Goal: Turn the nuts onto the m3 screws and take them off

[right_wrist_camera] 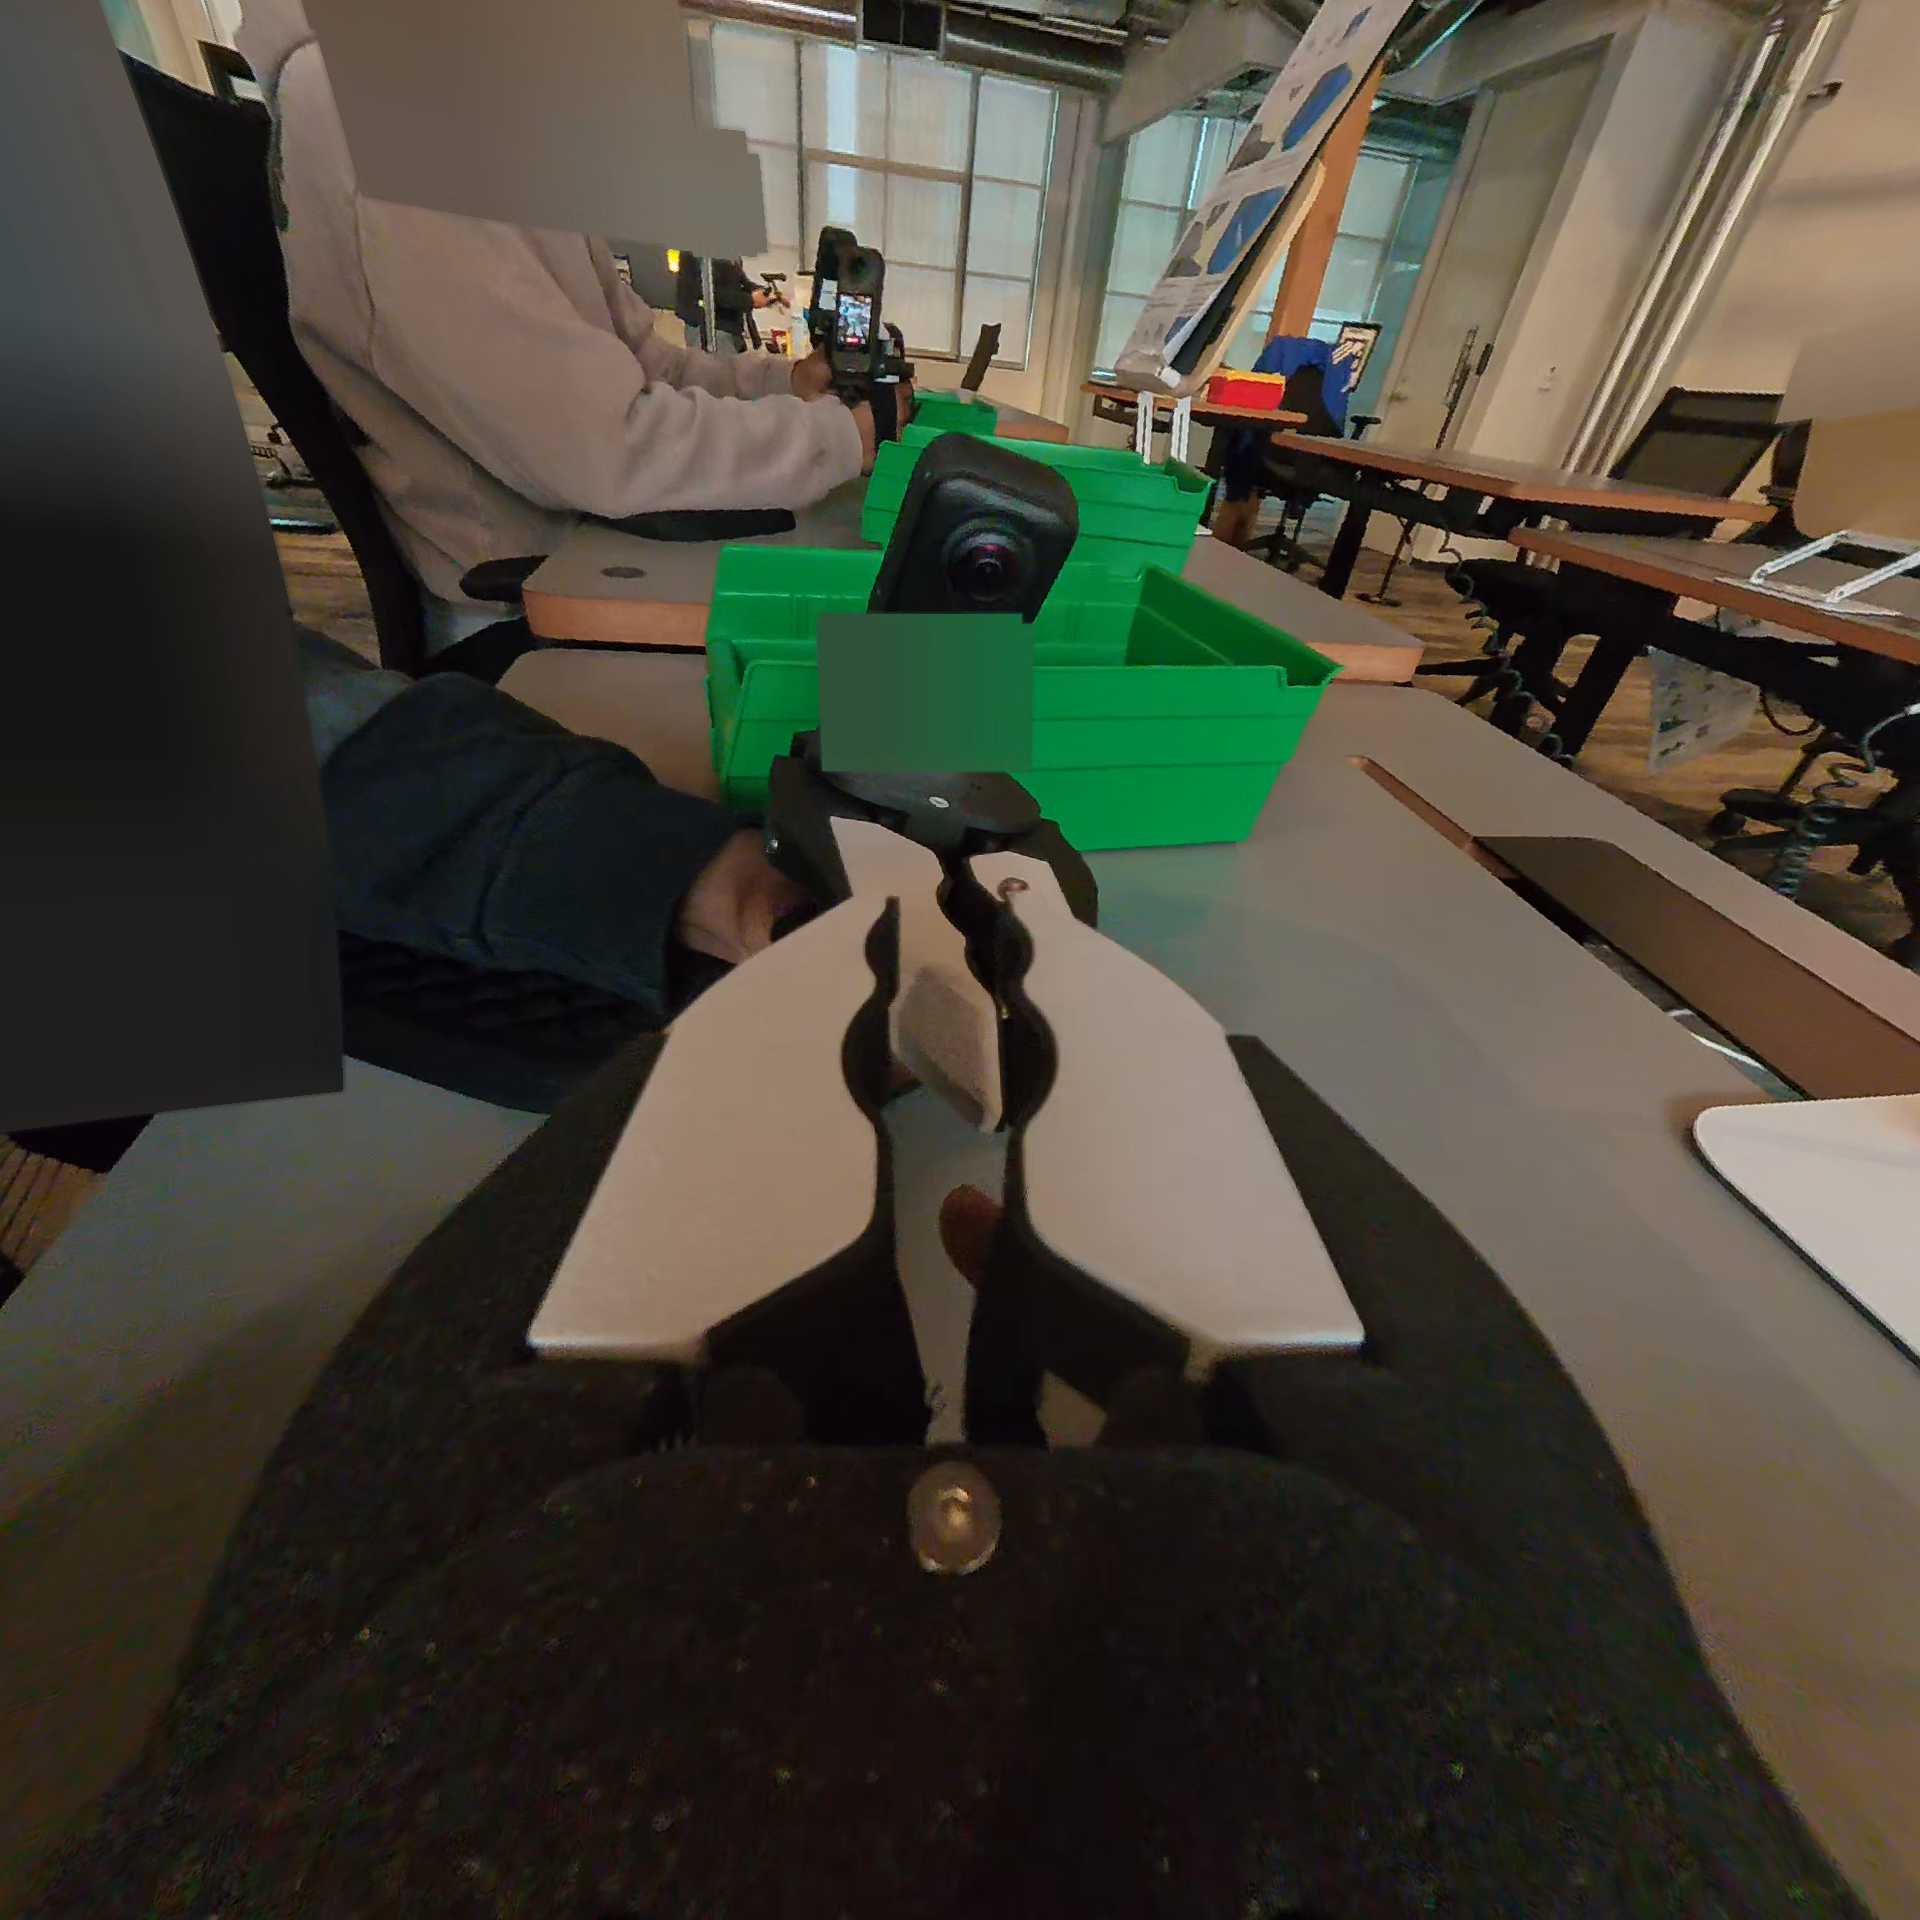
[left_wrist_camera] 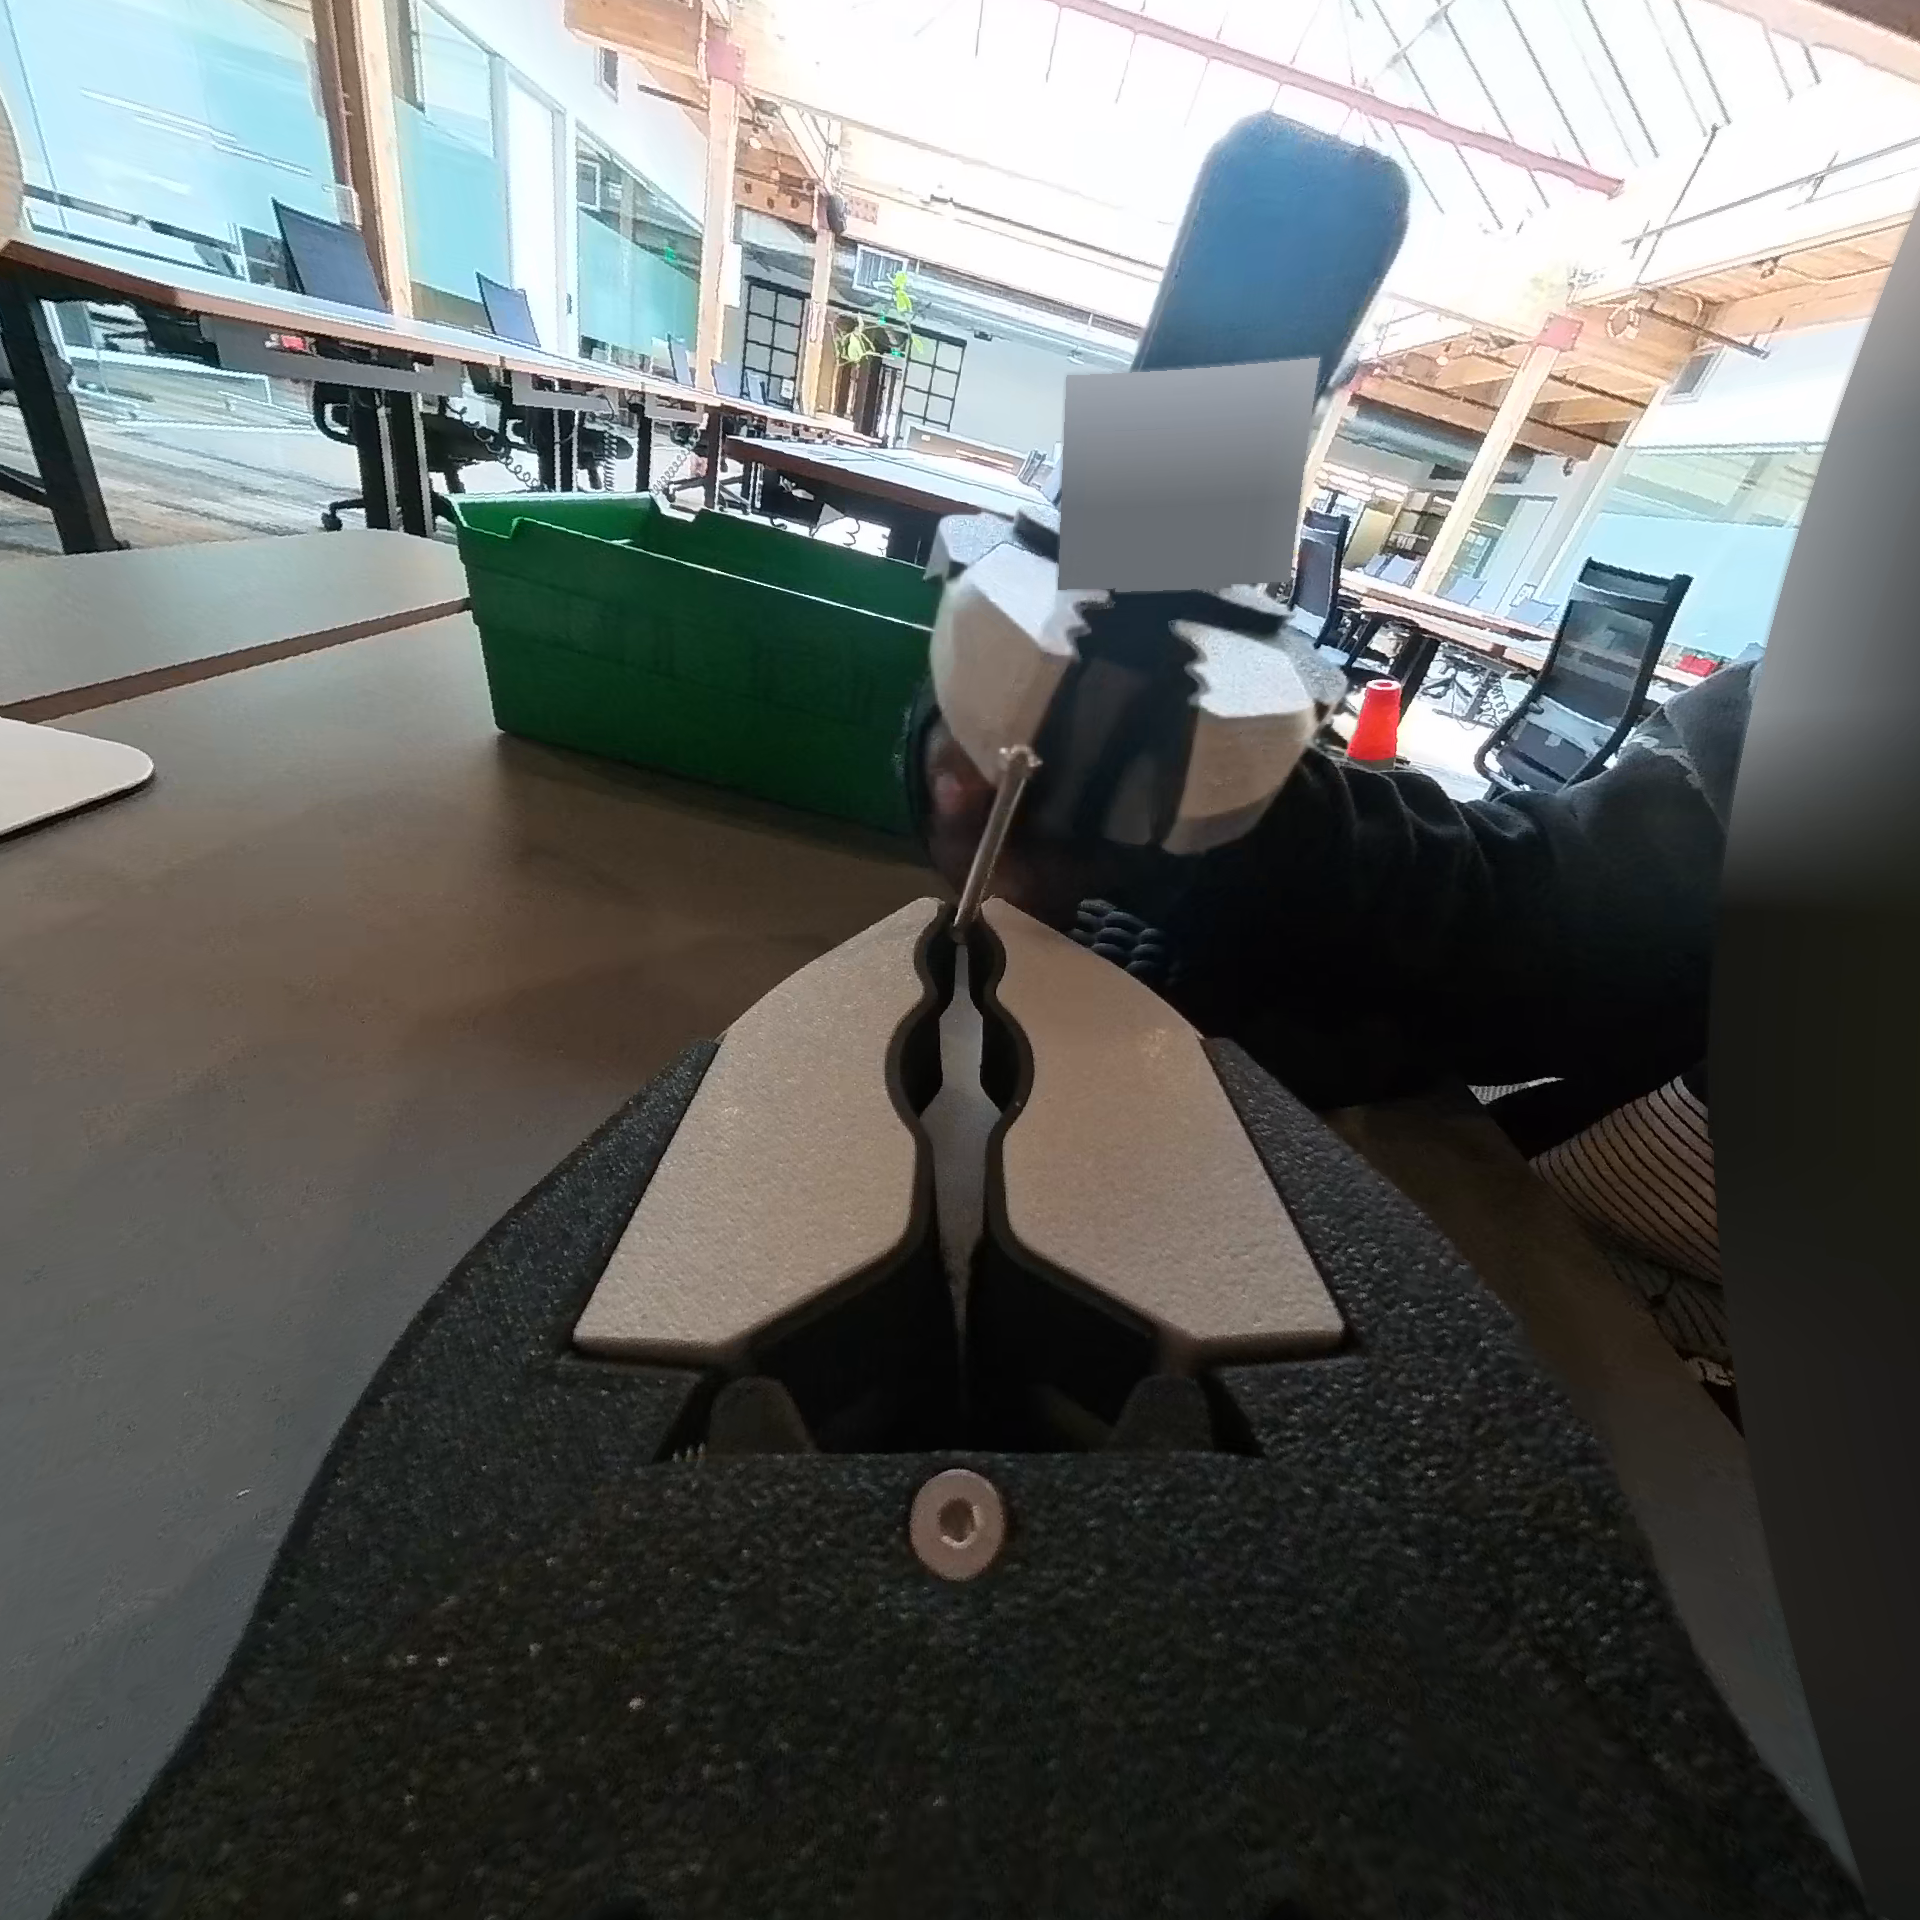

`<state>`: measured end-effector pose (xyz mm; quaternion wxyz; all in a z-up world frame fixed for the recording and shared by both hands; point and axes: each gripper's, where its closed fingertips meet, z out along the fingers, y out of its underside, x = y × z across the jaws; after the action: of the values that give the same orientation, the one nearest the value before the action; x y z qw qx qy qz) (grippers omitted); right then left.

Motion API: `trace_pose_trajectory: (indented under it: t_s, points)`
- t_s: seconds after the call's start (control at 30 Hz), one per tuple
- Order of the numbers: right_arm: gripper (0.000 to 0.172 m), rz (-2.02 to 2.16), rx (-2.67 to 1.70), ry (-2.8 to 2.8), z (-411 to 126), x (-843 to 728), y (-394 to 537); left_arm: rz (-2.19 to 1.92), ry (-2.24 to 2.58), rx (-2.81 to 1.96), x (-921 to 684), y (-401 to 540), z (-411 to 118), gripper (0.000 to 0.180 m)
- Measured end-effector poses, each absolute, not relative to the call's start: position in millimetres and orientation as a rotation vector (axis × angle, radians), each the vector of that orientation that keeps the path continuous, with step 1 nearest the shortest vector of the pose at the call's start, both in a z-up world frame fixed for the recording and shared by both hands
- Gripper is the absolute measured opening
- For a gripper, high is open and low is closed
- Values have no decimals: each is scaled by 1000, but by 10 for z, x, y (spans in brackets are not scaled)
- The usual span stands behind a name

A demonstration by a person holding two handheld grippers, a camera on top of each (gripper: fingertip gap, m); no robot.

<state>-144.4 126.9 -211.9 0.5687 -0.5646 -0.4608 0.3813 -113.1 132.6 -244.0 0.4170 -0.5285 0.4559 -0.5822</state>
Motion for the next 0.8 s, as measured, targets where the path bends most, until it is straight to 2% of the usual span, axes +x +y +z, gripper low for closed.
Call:
trace_pose_trajectory:
  t_s: [0.13,0.27,0.4,0.57,0.67,0.8]
  points:
    - [13,899,-1315,-1057,-2076,-1410,1287,-1461,1147,-1326,-1129,1325,-2443,1]
    - [31,864,-1307,-1056,-2107,-1457,1310,-1461,1150,-1326,-1128,1321,-2445,1]
    - [35,861,-1302,-1082,-2137,-1504,1281,-1462,1150,-1328,-1127,1322,-2446,1]
    - [16,873,-1318,-1083,-2113,-1430,1277,-1461,1145,-1328,-1130,1327,-2443,1]
    - [12,881,-1313,-1063,-2075,-1392,1292,-1461,1146,-1328,-1129,1326,-2443,1]
    - [30,856,-1291,-1050,-2084,-1440,1312,-1461,1150,-1330,-1127,1323,-2447,1]
